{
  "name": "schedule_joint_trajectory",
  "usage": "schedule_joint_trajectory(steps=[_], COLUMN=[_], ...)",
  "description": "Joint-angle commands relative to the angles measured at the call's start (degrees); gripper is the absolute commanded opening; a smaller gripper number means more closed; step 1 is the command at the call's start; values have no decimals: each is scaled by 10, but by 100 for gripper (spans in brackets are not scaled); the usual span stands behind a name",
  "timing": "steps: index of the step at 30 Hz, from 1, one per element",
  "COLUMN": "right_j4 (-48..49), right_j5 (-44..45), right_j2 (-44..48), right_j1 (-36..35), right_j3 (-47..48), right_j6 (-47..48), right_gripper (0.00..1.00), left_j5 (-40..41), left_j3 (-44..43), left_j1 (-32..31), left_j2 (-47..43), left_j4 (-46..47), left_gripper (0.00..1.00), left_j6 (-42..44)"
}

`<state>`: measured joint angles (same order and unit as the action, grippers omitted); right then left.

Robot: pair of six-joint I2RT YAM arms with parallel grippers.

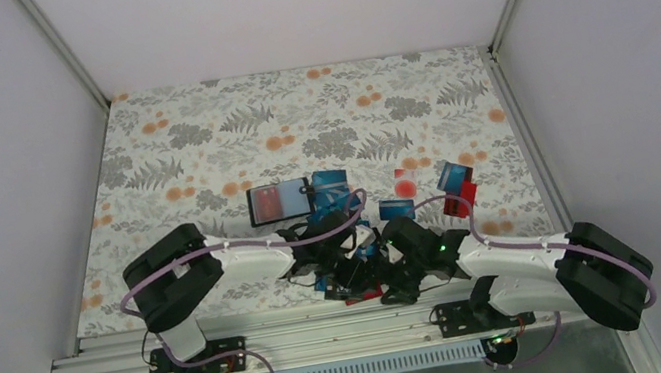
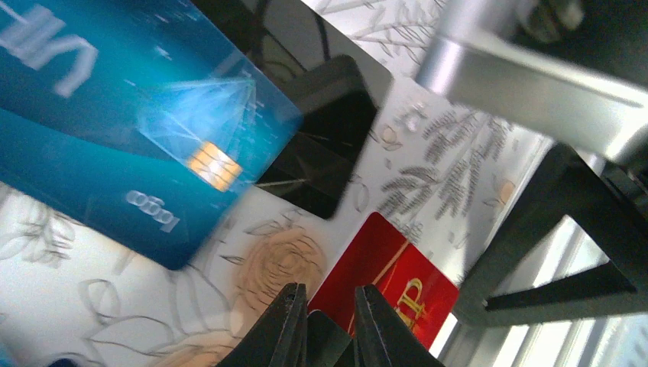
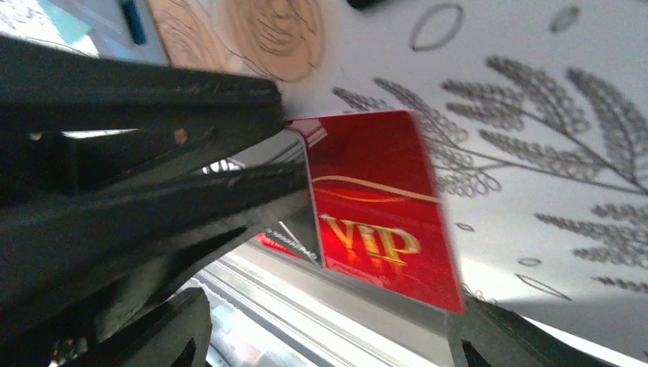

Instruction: Put the credit cards into the card holder

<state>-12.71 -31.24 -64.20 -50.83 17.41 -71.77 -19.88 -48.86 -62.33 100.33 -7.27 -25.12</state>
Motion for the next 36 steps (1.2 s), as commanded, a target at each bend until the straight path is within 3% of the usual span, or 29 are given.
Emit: schedule_joint_trajectory(steps=[1,8,13,27,34,36], right_j4=[11,43,85,175,211,211], right_j5=[9,4,-8,-42,-65,-66], right_j2=[6,-6,-10,-70,-101,-98], right_j1=[4,4,5,11,23,27], right_j3=[-12,-27,-37,-69,-75,-75], right_j6=[-9,-16,-16,-8,4,7], right_gripper=[78,76,69,32,5,4], left_j5=[-29,-17,-14,-8,-5,-4], left_j3=[53,59,52,59,61,61], left_j1=[-24,-25,-25,-25,-25,-24], left_j2=[0,-9,1,-5,-10,-16], left_j4=[-38,-29,-21,-13,-13,-13], left_gripper=[18,18,18,17,17,17], left_j6=[-22,-32,-35,-43,-45,-46])
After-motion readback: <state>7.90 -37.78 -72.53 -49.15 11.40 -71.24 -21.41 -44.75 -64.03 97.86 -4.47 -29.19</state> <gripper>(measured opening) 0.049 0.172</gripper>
